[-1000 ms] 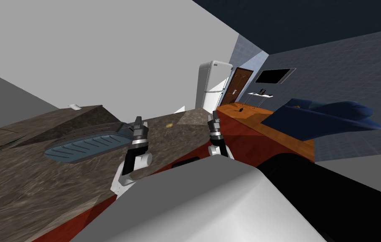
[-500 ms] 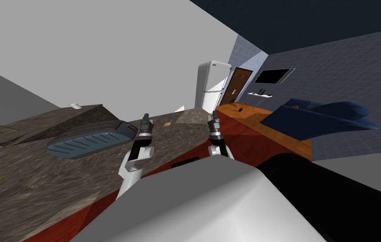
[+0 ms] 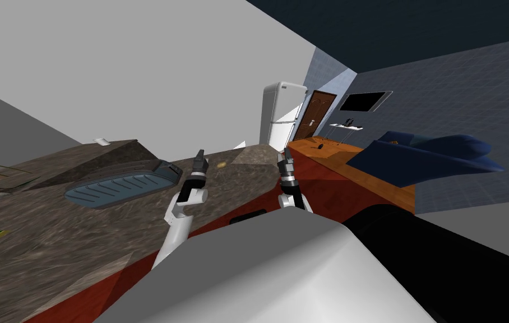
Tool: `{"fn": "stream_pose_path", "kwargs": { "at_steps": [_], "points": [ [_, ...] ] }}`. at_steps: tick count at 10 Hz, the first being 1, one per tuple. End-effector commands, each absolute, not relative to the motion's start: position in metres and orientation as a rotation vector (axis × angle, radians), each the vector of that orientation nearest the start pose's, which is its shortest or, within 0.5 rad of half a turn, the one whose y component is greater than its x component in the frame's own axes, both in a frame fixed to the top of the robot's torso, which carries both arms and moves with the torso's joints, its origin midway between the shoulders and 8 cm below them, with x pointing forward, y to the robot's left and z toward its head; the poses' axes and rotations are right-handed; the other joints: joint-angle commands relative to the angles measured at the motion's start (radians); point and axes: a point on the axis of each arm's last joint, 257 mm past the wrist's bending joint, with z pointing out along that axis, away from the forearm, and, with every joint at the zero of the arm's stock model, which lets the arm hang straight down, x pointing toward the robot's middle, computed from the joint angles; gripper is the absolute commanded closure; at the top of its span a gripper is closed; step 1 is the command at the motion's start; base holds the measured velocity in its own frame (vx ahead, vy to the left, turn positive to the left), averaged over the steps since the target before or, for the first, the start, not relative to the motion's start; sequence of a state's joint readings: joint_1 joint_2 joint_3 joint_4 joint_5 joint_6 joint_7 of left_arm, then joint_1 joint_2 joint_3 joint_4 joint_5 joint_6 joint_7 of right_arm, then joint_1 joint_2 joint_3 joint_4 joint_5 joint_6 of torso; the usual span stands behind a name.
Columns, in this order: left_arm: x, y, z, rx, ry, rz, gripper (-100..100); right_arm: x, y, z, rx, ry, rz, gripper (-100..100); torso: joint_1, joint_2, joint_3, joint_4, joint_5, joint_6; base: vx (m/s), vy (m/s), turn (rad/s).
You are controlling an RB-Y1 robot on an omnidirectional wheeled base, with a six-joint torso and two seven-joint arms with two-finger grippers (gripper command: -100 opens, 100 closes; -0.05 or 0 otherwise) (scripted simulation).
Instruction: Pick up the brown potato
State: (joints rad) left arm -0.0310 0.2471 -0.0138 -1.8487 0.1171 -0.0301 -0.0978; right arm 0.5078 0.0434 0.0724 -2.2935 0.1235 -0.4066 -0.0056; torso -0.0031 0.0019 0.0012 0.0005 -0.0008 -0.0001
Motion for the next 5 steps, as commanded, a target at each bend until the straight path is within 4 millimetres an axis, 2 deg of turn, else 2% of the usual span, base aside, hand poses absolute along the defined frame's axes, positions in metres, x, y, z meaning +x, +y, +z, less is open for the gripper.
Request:
{"fn": "stream_pose_path", "kwargs": {
  "at_steps": [1,2,5],
  "points": [
    [0.552,0.243,-0.069,-0.809,1.142,-1.223,-100,0.361,-0.25,0.01,0.692,0.707,1.275,0,0.0,0.0,0.0,0.0,0.0,0.0,-0.047,-0.058,-0.003],
    [0.555,0.242,-0.067,-0.806,1.14,-1.225,-100,0.361,-0.25,0.01,0.692,0.707,1.275,0,-0.001,0.001,0.0,0.0,0.0,0.0,-0.047,-0.05,0.002],
    [0.584,0.239,-0.082,-0.873,1.212,-1.216,-100,0.361,-0.25,0.01,0.692,0.707,1.275,0,0.0,0.0,0.0,0.0,0.0,0.0,-0.044,-0.048,-0.001]
  ]
}}
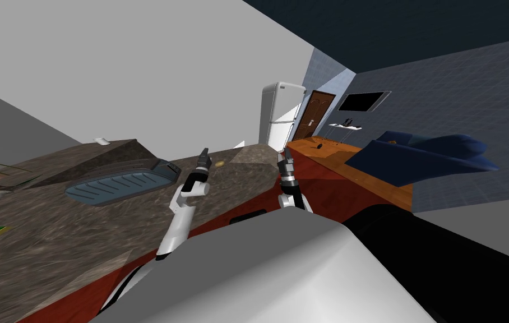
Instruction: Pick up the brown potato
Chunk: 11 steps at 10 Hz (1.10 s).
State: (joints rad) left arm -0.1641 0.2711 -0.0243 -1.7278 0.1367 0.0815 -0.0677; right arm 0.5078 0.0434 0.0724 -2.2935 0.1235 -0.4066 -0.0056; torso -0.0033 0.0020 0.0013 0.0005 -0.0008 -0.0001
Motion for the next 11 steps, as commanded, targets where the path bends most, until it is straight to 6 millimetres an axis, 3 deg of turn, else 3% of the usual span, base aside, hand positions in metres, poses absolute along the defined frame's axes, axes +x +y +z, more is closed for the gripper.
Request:
{"fn": "stream_pose_path", "kwargs": {
  "at_steps": [1,4,11],
  "points": [
    [0.586,0.238,-0.082,-0.874,1.214,-1.215,-100,0.361,-0.25,0.01,0.692,0.707,1.275,0,0.0,0.0,0.0,0.0,0.0,0.0,-0.032,-0.047,-0.001],
    [0.613,0.238,-0.098,-0.954,1.279,-1.198,-100,0.361,-0.25,0.01,0.692,0.707,1.275,0,0.001,0.0,0.0,0.0,0.0,0.0,-0.036,-0.05,-0.004],
    [0.65,0.249,-0.129,-1.121,1.376,-1.138,-100,0.361,-0.25,0.01,0.692,0.707,1.275,0,0.0,-0.001,-0.001,0.0,0.0,0.0,-0.02,-0.047,-0.006]
  ]
}}
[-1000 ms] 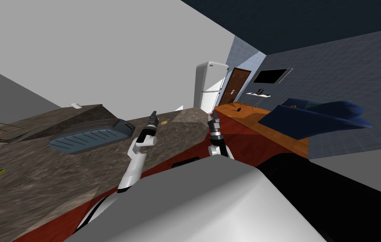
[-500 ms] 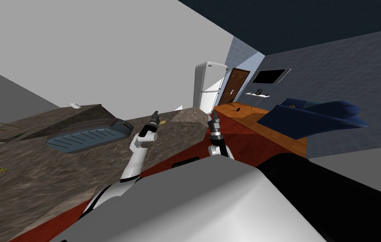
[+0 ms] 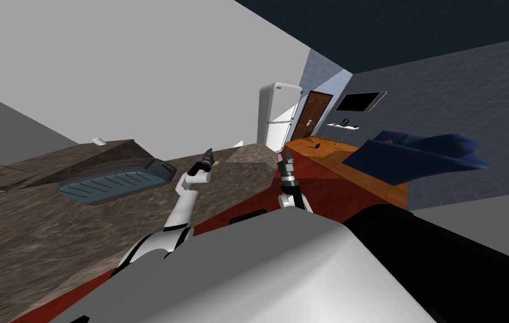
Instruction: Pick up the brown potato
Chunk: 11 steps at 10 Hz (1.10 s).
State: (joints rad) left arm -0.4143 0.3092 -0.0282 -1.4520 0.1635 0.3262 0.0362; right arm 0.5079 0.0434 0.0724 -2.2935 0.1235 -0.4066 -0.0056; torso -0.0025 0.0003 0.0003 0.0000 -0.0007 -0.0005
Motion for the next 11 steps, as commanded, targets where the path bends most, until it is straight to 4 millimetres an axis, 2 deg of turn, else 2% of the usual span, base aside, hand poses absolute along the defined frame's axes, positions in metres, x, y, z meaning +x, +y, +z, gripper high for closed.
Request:
{"fn": "stream_pose_path", "kwargs": {
  "at_steps": [1,7,11],
  "points": [
    [0.659,0.254,-0.132,-1.168,1.39,-1.126,-100,0.361,-0.25,0.01,0.692,0.707,1.275,0,0.0,0.0,0.0,0.0,0.0,0.0,-0.009,-0.048,-0.018],
    [0.678,0.28,-0.164,-1.375,1.437,-1.038,-100,0.361,-0.25,0.01,0.692,0.707,1.275,0,0.001,-0.001,-0.001,0.0,0.0,0.0,-0.002,-0.04,-0.011],
    [0.683,0.3,-0.182,-1.522,1.446,-0.974,-100,0.361,-0.25,0.01,0.692,0.707,1.275,0,0.001,-0.001,-0.001,0.0,0.0,0.0,0.013,-0.03,-0.015]
  ]
}}
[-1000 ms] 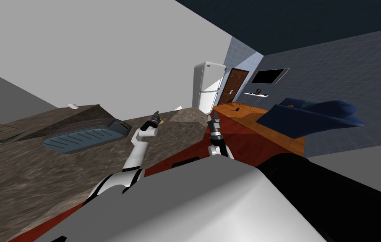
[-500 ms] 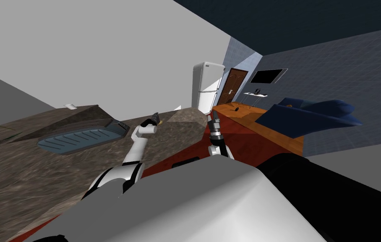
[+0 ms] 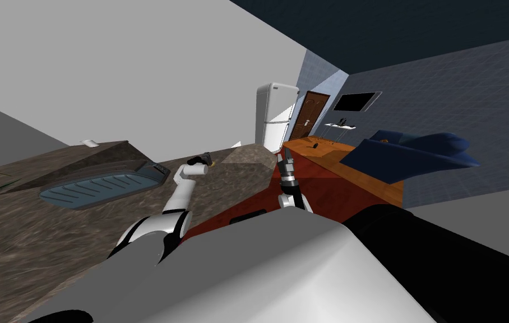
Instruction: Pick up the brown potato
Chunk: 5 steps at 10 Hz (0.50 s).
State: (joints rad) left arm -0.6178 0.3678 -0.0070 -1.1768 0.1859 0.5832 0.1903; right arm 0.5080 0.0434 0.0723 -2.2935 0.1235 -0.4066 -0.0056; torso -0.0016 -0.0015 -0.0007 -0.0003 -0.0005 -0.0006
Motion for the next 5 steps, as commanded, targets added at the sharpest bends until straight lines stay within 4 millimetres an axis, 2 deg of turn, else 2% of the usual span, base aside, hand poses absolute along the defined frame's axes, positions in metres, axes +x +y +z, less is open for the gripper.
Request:
{"fn": "stream_pose_path", "kwargs": {
  "at_steps": [1,4,5],
  "points": [
    [0.682,0.302,-0.188,-1.532,1.45,-0.964,-100,0.361,-0.25,0.01,0.692,0.707,1.275,0,0.0,0.0,0.0,0.0,0.0,0.0,0.017,-0.024,-0.008],
    [0.68,0.323,-0.207,-1.681,1.438,-0.895,-100,0.361,-0.25,0.01,0.692,0.707,1.275,0,0.0,0.0,0.0,0.0,0.0,0.0,0.025,-0.028,-0.018],
    [0.681,0.331,-0.208,-1.732,1.418,-0.882,-100,0.361,-0.25,0.01,0.692,0.707,1.275,0,0.0,-0.001,0.0,0.0,0.0,0.0,0.047,-0.038,-0.043]
  ]
}}
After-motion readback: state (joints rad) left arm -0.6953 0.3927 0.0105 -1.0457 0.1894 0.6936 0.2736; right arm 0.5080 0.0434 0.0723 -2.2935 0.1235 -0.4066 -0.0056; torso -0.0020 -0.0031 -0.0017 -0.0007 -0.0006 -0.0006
